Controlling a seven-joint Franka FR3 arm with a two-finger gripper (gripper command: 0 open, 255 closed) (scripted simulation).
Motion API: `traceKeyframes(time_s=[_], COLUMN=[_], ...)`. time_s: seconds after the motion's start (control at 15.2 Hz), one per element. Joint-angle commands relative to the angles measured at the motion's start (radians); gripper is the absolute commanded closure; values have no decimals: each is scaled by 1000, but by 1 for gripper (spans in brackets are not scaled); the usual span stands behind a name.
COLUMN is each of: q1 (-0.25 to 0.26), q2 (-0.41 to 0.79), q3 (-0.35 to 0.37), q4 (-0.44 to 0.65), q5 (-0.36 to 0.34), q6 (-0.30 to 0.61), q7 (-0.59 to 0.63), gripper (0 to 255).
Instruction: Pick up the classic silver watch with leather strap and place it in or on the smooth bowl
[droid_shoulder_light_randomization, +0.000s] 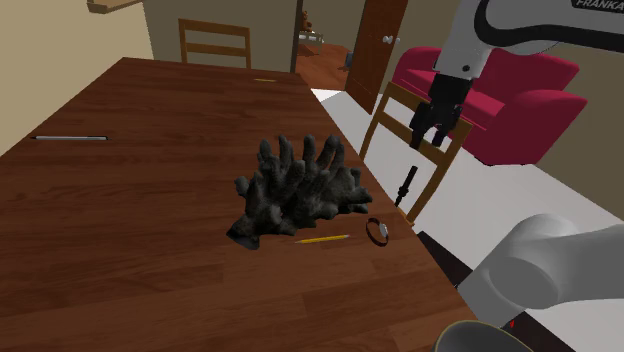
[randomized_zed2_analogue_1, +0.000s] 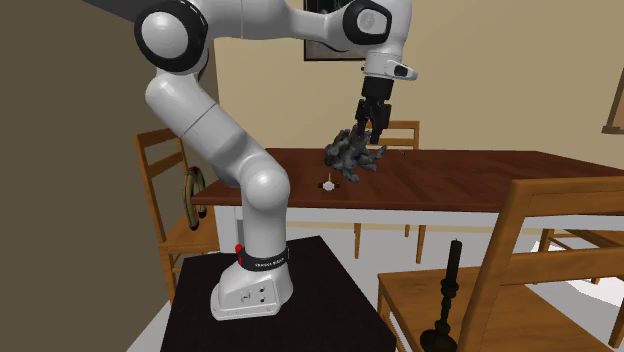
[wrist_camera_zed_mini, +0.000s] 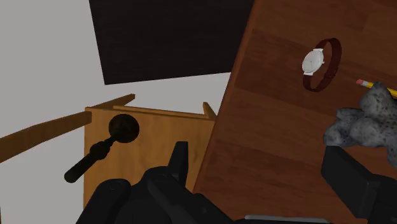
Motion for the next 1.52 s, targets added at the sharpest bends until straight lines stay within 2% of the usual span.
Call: traceKeyframes(time_s=[0.0, 0.53, 0.92, 0.99, 1.45], q1=[0, 24, 80, 85, 94], q2=[0, -276, -370, -371, -354], q3=[0, 261, 519, 544, 580], q4=[0, -286, -411, -417, -502], q5=[0, 105, 227, 238, 272], q6=[0, 160, 283, 294, 394], q7=[0, 306, 560, 583, 579], gripper=[0, 0, 0, 0, 0])
